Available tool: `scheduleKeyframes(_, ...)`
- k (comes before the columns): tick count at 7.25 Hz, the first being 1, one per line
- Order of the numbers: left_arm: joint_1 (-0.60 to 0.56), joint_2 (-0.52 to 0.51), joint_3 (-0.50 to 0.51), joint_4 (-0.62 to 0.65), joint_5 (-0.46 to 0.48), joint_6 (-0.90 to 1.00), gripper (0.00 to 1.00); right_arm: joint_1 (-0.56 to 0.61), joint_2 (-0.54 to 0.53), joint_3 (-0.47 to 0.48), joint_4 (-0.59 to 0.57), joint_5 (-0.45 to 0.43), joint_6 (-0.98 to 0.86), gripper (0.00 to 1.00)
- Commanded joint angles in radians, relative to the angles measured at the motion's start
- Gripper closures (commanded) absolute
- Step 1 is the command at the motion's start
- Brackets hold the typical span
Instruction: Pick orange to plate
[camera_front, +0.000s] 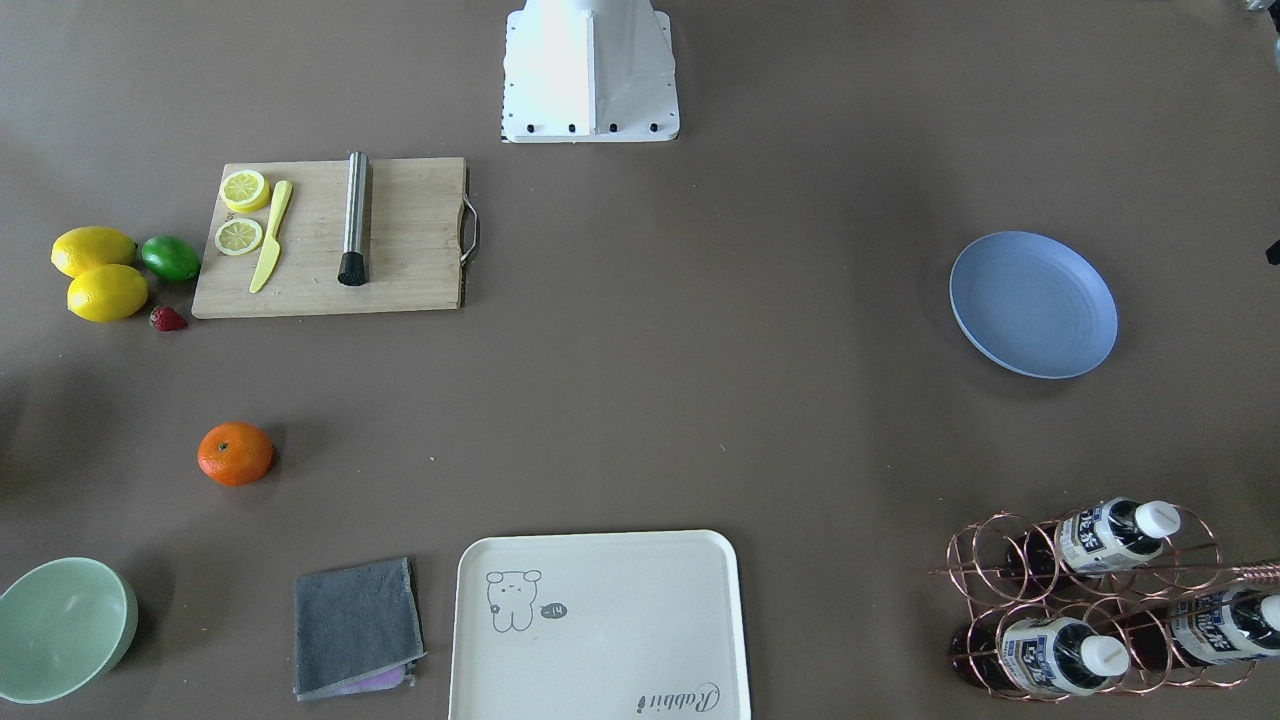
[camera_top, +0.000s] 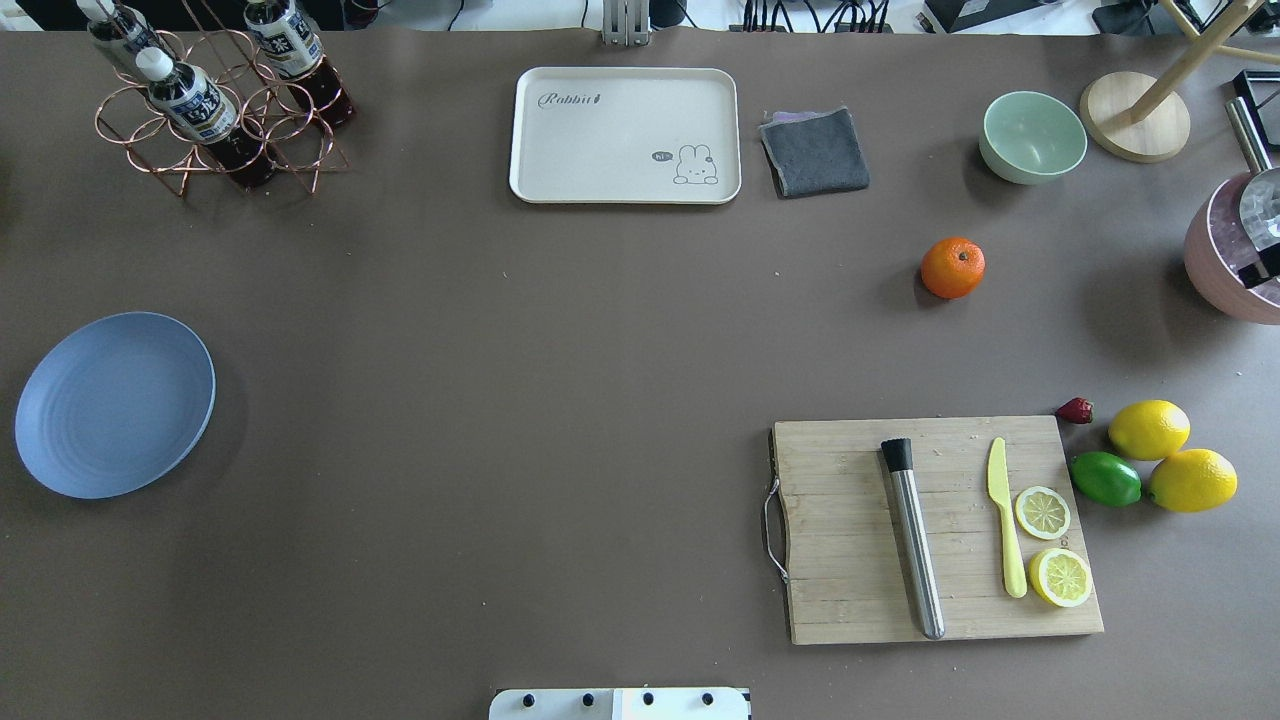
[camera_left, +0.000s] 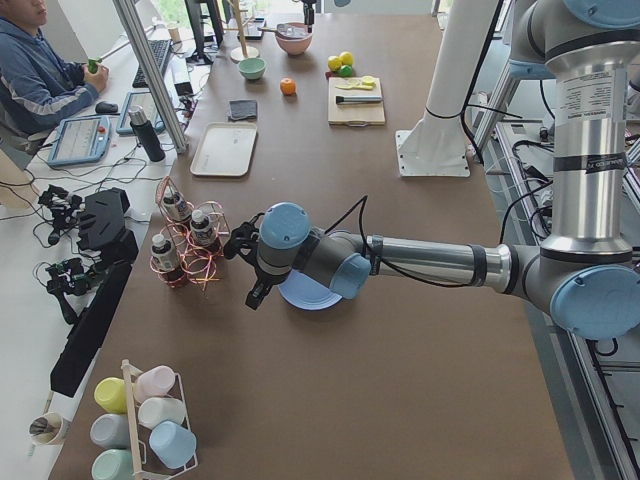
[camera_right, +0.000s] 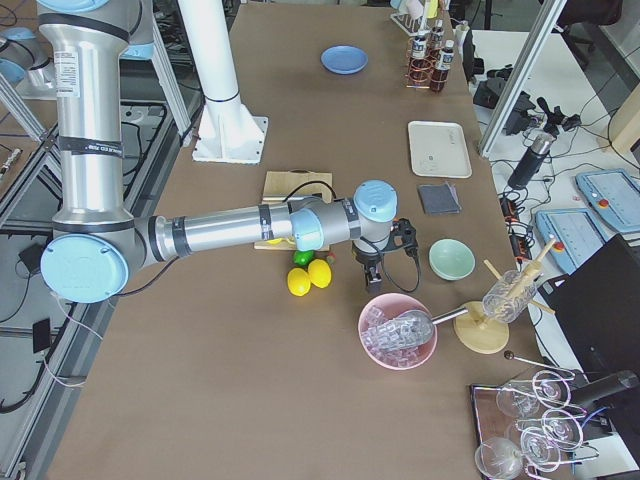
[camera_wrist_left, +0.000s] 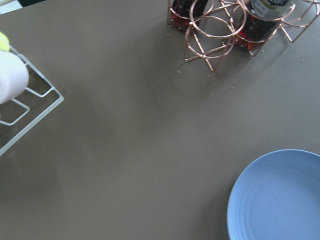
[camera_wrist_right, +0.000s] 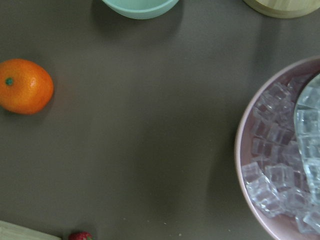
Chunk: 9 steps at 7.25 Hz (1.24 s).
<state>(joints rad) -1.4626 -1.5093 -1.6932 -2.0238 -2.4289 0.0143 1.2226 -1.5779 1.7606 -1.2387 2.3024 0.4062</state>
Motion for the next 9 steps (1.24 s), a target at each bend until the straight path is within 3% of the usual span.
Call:
scheduleKeyframes(1,0.074,-0.012,0.121,-0.111,0.017,-0.118,0.01,-0.180,0.065,0.000,0.133,-0.124,0.334,0.00)
scheduleKeyframes(3,0.266,-0.052,0.342,-0.493,0.132,-0.450,0.02,-0.257,0.108,0.002,0.134,-0.184,0.437,0.00)
scheduleKeyframes(4,0.359,-0.066,0.384,-0.569,0.170,-0.521,0.02,-0.258,0.108,0.007,0.134,-0.185,0.437,0.00)
scheduleKeyframes(5,0.369,-0.056,0.368,-0.575,0.156,-0.524,0.02,-0.258,0.108,0.011,0.136,-0.189,0.437,0.00)
scheduleKeyframes(7,0.360,-0.019,0.362,-0.584,0.015,-0.519,0.03,-0.259,0.108,0.016,0.136,-0.189,0.437,0.00)
scheduleKeyframes(8,0.358,0.009,0.357,-0.608,0.014,-0.513,0.09,-0.259,0.108,0.016,0.136,-0.190,0.437,0.00)
scheduleKeyframes(9,0.360,0.014,0.369,-0.643,0.019,-0.513,0.33,-0.261,0.108,0.016,0.136,-0.190,0.437,0.00)
